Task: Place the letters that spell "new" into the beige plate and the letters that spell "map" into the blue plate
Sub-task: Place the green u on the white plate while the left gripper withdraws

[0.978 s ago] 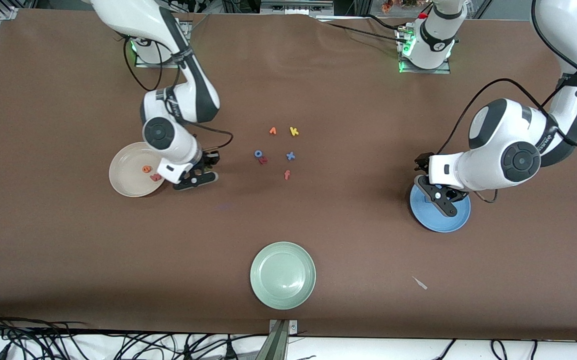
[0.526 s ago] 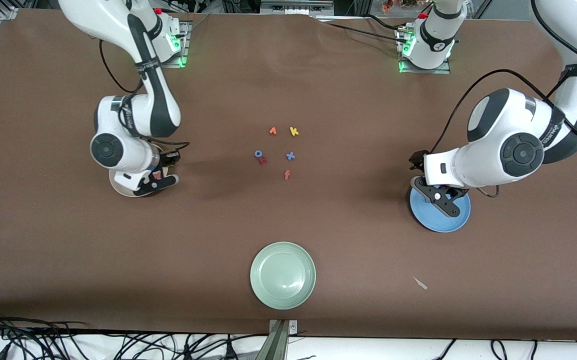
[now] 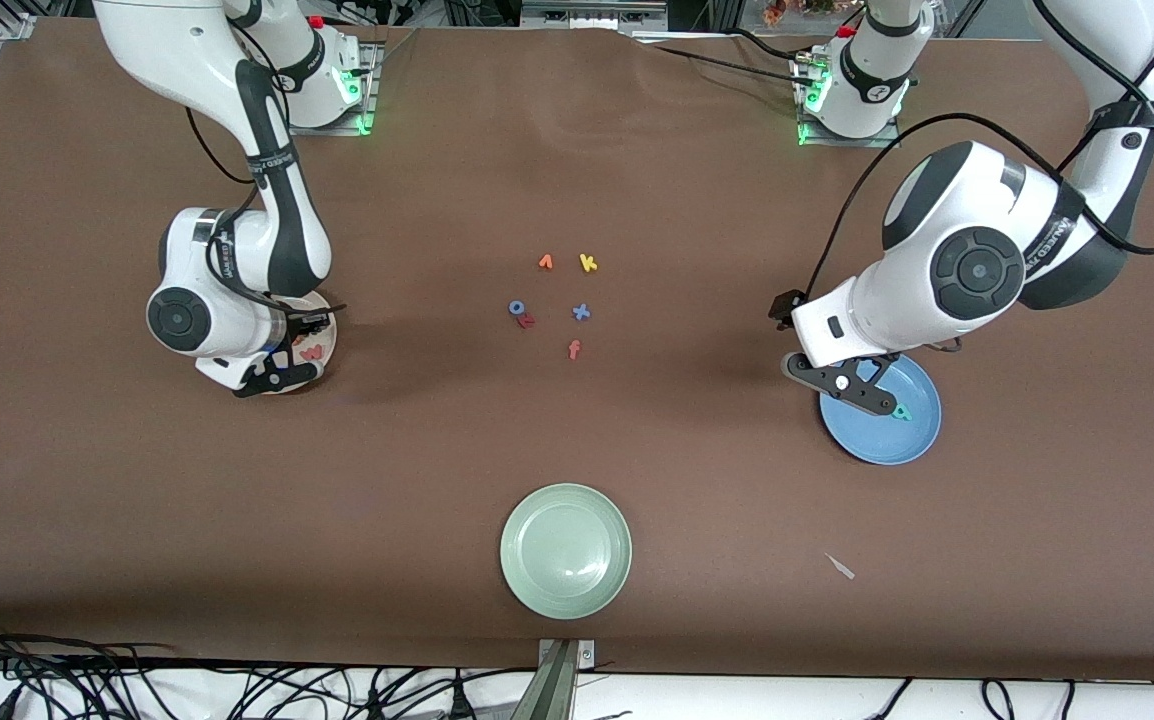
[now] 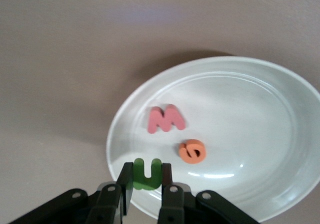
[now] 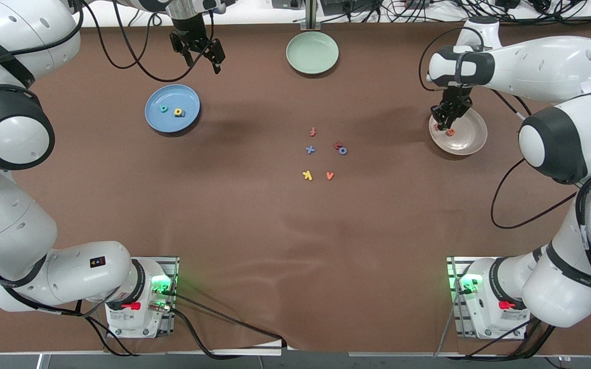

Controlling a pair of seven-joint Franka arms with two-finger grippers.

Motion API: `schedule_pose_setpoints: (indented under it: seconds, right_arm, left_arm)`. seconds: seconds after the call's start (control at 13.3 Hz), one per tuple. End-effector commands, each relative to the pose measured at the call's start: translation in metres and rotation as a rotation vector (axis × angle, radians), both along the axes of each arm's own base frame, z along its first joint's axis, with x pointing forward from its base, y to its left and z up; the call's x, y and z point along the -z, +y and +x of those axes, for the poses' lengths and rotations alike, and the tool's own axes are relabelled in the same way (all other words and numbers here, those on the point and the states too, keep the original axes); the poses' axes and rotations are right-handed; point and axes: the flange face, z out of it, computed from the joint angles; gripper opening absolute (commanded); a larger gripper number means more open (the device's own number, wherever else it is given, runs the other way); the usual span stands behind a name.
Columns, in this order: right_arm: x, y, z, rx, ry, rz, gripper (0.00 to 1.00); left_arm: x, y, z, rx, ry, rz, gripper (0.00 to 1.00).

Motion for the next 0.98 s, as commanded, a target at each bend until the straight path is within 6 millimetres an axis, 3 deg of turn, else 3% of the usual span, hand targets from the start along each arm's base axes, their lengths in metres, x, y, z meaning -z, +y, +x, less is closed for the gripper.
schedule_pose_setpoints:
  seconds: [0.0, 0.08, 0.23, 0.38, 0.53, 0.68, 0.75, 0.9]
  right_arm:
    - [0.001, -0.002, 0.003, -0.007, 0.008, -0.004, 0.65]
    - [0.000, -0.001, 0.003, 0.007, 0.007, -0.002, 1.00]
    - [-0.011, 0.004, 0.010, -0.003, -0.005, 0.007, 1.00]
    - [-0.030, 0.015, 0.019, 0.001, 0.039, 0.017, 1.00]
    - [-0.050, 0.030, 0.027, 0.030, 0.058, 0.011, 1.00]
    - [-0.063, 0.046, 0.029, 0.061, 0.075, -0.003, 1.00]
    - [-0.070, 0.054, 0.030, 0.063, 0.082, -0.006, 1.00]
    - [-0.085, 0.075, 0.031, 0.036, 0.093, -0.003, 1.00]
  left_arm:
    - [-0.023, 0.019, 0.004, -0.065, 0.023, 0.031, 1.00]
    - [-0.022, 0.031, 0.004, -0.078, 0.050, 0.047, 1.00]
    - [-0.025, 0.055, 0.007, -0.111, 0.074, 0.061, 1.00]
    - [-0.056, 0.076, 0.015, -0.145, 0.057, 0.054, 1.00]
    - [-0.064, 0.129, 0.027, -0.230, 0.046, 0.046, 1.00]
    - [-0.067, 0.164, 0.030, -0.279, 0.035, 0.065, 1.00]
    - [-0.068, 0.166, 0.031, -0.263, 0.023, 0.097, 1.00]
    - [-0.096, 0.169, 0.036, -0.259, -0.042, 0.104, 1.00]
